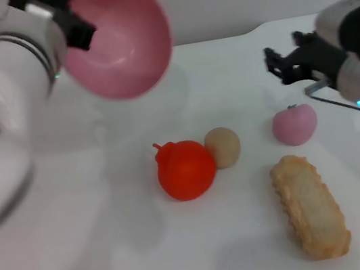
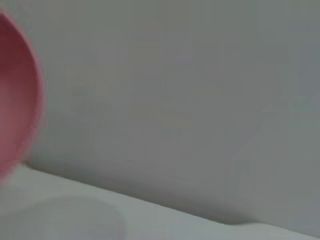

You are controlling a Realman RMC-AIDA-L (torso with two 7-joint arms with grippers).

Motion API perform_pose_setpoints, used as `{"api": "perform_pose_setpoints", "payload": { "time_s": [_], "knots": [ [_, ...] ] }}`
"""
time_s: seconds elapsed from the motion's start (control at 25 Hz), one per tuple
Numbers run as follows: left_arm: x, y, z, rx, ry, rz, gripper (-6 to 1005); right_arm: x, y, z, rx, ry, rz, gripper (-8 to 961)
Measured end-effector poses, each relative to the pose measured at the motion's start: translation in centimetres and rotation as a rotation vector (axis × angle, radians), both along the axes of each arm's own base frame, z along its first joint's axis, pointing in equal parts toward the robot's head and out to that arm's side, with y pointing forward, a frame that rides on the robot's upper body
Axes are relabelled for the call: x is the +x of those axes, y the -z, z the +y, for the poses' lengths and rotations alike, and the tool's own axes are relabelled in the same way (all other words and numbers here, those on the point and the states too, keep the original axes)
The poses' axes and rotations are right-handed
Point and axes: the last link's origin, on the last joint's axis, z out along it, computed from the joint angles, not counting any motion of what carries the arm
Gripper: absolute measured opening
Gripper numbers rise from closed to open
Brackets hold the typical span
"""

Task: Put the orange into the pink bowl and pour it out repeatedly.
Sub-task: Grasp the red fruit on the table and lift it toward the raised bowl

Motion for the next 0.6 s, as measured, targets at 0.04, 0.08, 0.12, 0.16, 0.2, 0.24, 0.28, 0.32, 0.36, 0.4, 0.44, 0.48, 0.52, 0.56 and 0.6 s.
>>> {"api": "perform_pose_setpoints", "payload": {
  "time_s": [0.04, 0.08, 0.12, 0.16, 0.2, 0.24, 0.28, 0.32, 0.36, 0.4, 0.44, 0.48, 0.52, 0.56, 0.6],
  "knots": [
    [-0.7, -0.4, 0.3, -0.015, -0.064, -0.018, 40, -1.1, 0.5, -0.2, -0.022, -0.024, 0.017, 594],
    [-1.2, -0.7, 0.5, -0.027, -0.111, -0.029, 40, -1.1, 0.5, -0.2, -0.022, -0.024, 0.017, 594],
    [-1.9, -1.2, 0.8, -0.036, -0.159, -0.043, 40, -1.7, 0.9, -0.4, -0.035, -0.037, 0.028, 595],
    [-2.6, -1.7, 1.0, -0.041, -0.203, -0.061, 40, -2.2, 1.1, -0.5, -0.046, -0.047, 0.033, 596],
    [-3.2, -2.3, 1.2, -0.038, -0.236, -0.081, 40, -2.7, 1.3, -0.7, -0.059, -0.06, 0.036, 597],
    [-3.8, -2.9, 1.4, -0.032, -0.267, -0.107, 40, -3.2, 1.6, -0.8, -0.073, -0.069, 0.039, 597],
    [-4.3, -3.4, 1.5, -0.026, -0.286, -0.125, 40, -3.9, 2.2, -1.0, -0.099, -0.078, 0.056, 598],
    [-5.2, -4.2, 1.7, -0.018, -0.322, -0.159, 40, -4.2, 2.6, -1.1, -0.115, -0.078, 0.068, 599],
    [-5.4, -4.4, 1.8, -0.017, -0.33, -0.164, 40, -4.2, 2.6, -1.1, -0.115, -0.078, 0.068, 600],
    [-5.8, -4.7, 1.8, -0.016, -0.344, -0.172, 40, -4.6, 3.1, -1.1, -0.139, -0.075, 0.09, 600],
    [-6.2, -5.0, 1.9, -0.014, -0.355, -0.175, 40, -4.8, 3.6, -1.2, -0.161, -0.071, 0.105, 601],
    [-6.8, -5.2, 1.9, -0.012, -0.375, -0.177, 40, -5.2, 4.4, -1.3, -0.194, -0.071, 0.122, 622],
    [-7.0, -5.2, 1.9, -0.012, -0.381, -0.176, 40, -5.4, 5.2, -1.4, -0.23, -0.069, 0.131, 643],
    [-7.1, -5.2, 2.0, -0.013, -0.386, -0.173, 40, -5.6, 5.9, -1.6, -0.26, -0.068, 0.138, 664],
    [-7.3, -5.1, 2.0, -0.016, -0.392, -0.168, 40, -5.8, 6.6, -1.7, -0.294, -0.066, 0.142, 685]
  ]
}}
